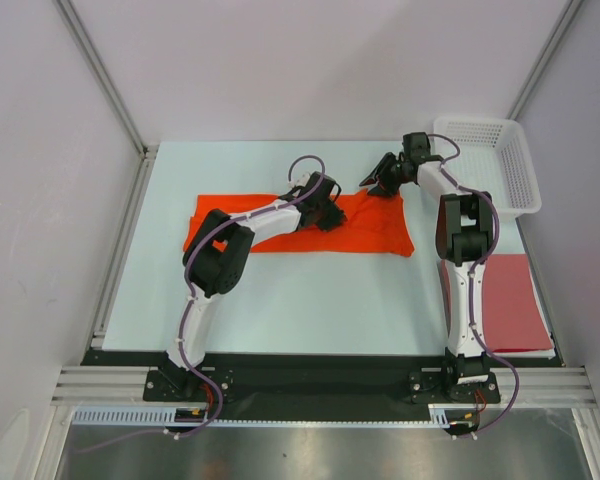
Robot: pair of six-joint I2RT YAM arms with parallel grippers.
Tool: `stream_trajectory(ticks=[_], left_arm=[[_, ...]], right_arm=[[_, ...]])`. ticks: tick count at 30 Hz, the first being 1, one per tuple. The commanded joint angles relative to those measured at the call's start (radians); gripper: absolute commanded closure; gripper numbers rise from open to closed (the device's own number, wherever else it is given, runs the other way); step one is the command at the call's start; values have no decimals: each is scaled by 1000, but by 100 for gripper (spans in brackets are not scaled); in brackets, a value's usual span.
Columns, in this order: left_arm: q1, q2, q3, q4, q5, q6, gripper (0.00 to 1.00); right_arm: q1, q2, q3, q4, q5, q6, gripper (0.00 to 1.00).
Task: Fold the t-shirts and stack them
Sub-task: Fold the tshirt
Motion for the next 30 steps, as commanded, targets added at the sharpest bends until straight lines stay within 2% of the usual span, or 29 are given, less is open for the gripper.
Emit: stream_trajectory(ticks=[1,7,10,14,15,16,19,24,30], left_arm=[[11,-1,43,23,6,-25,71],[12,3,40,21,13,-28,86],[15,0,40,23,13,-25,89],[15,-4,38,23,13,-20,94],[17,-6,35,23,13,-20,94],[17,-9,35,24,38,-20,95],[23,-17,27,24,55,-17,96],[58,-53,-29,57,147,-17,100],[101,-98,-66,58,237,40,100]], right_arm=[[-4,16,47,-10,-17,-12,56],[-4,24,53,-13,-20,-15,56],[-5,35,62,-13,-24,-20,56],[-5,48,88,-16,-26,-26,68],[-7,50,94,-16,-26,-29,73],[-10,54,108,-19,-24,-37,84],[-14,56,142,-30,-26,-41,100],[-13,-20,157,-119,-4,-73,100],[-14,-175,-28,-135,23,-84,100]])
